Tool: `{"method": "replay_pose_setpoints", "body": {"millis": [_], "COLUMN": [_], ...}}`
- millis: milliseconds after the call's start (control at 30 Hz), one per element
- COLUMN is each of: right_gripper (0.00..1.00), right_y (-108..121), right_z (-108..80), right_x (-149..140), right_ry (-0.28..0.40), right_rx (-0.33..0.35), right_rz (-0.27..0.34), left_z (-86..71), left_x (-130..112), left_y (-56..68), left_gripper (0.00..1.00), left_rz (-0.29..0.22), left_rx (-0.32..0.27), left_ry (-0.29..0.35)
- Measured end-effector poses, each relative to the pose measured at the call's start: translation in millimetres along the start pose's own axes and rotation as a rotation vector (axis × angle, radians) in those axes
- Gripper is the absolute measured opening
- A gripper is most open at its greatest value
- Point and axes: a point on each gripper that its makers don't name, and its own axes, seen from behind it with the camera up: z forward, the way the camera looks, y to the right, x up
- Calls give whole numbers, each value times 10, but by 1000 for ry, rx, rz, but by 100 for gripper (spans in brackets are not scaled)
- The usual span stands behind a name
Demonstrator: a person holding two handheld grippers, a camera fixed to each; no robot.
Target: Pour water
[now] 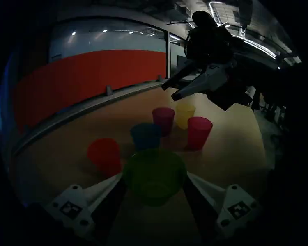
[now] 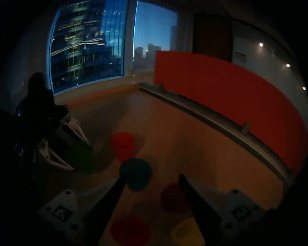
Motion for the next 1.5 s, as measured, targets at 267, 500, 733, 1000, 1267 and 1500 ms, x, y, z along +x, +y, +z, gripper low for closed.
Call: {"method": "replay_pose_setpoints", "body": {"millis": [267, 500, 733, 1000, 1267, 1500], "right_gripper": [96, 96, 96, 96, 96, 96], "right_y": [-65, -137, -190, -255, -297, -331], "right_z": [151, 261, 358, 473, 579, 659], "right_x": [-62, -130, -190, -256, -316, -336], "right_ry": [-37, -67, -96, -139, -191, -234], "right_rx": [23, 44, 59, 75, 83, 92], "right_rz": [-15, -26, -31, -38, -40, -41], "left_z": [-76, -113, -155, -232, -300, -341], "left_x": [44, 84, 130, 231, 315, 335], "left_y": [-58, -131, -253, -372, -454, -506], "left_gripper": [86, 86, 86, 86, 86, 86], "left_rz": [-7, -7, -26, -35, -31, -28], "left_rx": [12, 36, 74, 102, 117, 123], "left_ry": [10, 20, 33, 50, 64, 70]}}
